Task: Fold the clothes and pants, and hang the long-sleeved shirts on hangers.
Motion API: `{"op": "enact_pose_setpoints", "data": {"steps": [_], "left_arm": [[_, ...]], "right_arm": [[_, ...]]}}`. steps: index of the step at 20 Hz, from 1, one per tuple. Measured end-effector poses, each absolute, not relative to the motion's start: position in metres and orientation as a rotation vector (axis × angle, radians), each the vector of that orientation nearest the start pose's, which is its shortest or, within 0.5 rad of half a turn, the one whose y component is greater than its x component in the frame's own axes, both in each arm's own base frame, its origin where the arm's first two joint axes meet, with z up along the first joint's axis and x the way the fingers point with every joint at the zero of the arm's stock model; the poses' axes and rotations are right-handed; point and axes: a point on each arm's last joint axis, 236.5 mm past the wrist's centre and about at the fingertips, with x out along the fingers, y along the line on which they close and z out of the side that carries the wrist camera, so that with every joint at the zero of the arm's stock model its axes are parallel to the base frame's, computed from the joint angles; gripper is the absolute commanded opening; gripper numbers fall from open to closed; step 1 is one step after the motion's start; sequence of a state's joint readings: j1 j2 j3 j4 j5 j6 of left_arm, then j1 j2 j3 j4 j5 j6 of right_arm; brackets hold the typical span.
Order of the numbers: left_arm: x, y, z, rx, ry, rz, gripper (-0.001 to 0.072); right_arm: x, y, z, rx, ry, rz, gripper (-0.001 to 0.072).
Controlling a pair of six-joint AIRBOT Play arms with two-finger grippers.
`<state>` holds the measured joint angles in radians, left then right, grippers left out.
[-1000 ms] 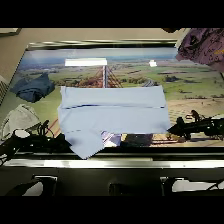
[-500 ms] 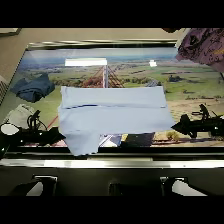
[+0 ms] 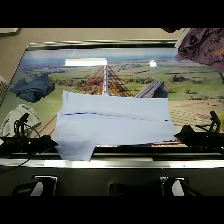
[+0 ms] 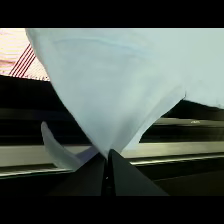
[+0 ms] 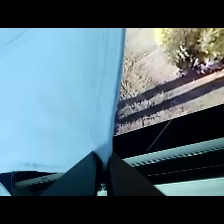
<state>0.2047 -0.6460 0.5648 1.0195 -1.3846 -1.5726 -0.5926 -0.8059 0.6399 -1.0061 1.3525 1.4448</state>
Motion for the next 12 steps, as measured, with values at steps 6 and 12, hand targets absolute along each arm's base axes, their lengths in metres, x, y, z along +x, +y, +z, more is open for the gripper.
{"op": "enact_pose_setpoints", "data": {"steps": [6,12], "left_arm": [[0.249,-0.073,0.017,-0.606,1.292,-0.205,0.0013],[0.324,-0.058,0.01,-0.58,1.293,-0.225,0.0013]], "right_arm": [[0.266,-0.013,0.01,0.869,1.167,-0.014,0.0036],[0.312,-0.03,0.004,0.874,1.137,0.013,0.0036]]}}
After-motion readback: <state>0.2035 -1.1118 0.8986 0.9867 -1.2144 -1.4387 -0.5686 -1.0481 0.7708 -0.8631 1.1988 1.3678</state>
